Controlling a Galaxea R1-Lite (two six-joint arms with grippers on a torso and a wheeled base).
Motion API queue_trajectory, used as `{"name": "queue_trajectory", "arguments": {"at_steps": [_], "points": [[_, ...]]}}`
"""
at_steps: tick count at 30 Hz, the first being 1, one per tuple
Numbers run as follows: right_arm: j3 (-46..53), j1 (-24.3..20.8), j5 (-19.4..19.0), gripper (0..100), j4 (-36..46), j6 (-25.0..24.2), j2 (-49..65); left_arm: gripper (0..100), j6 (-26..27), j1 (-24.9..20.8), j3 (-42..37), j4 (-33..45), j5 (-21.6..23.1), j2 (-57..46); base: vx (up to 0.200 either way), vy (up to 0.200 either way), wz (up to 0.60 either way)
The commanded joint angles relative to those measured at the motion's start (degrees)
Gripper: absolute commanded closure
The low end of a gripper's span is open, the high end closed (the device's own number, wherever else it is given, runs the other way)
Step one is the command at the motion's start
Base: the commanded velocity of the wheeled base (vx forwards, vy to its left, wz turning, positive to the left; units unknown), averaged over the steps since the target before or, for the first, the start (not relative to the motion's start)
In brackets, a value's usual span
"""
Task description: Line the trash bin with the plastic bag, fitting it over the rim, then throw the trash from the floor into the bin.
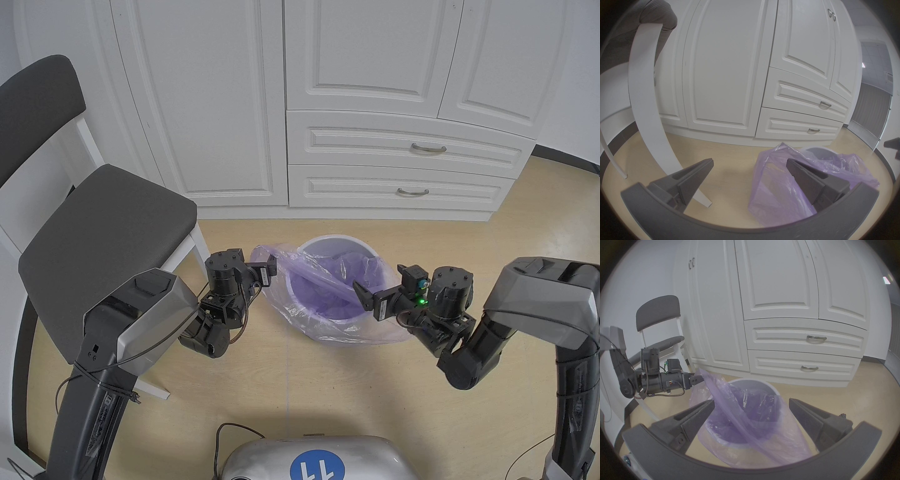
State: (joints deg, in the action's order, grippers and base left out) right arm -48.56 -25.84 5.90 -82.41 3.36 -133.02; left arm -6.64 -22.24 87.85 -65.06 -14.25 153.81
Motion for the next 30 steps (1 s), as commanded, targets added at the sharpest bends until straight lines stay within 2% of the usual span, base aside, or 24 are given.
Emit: {"name": "queue_trajectory", "arguments": {"at_steps": [1, 7, 29, 30], "points": [[-3.56, -2.54, 1.13, 0, -4.69, 1.82, -9.10, 0, -0.04, 0.00, 0.22, -0.15, -0.08, 0.00, 0.000, 0.000, 0.00], [-6.55, -2.11, 2.80, 0, -4.25, 2.96, -10.94, 0, -0.04, 0.00, 0.31, -0.07, -0.16, 0.18, 0.000, 0.000, 0.00], [-16.48, -0.44, 3.50, 0, -2.67, 2.88, -19.99, 0, 0.05, -0.09, 0.57, -0.59, -0.16, 0.35, 0.000, 0.000, 0.00], [-16.75, -0.35, 3.50, 100, -2.67, 2.88, -20.26, 0, 0.05, -0.09, 0.48, -0.59, -0.16, 0.35, 0.000, 0.000, 0.00]]}}
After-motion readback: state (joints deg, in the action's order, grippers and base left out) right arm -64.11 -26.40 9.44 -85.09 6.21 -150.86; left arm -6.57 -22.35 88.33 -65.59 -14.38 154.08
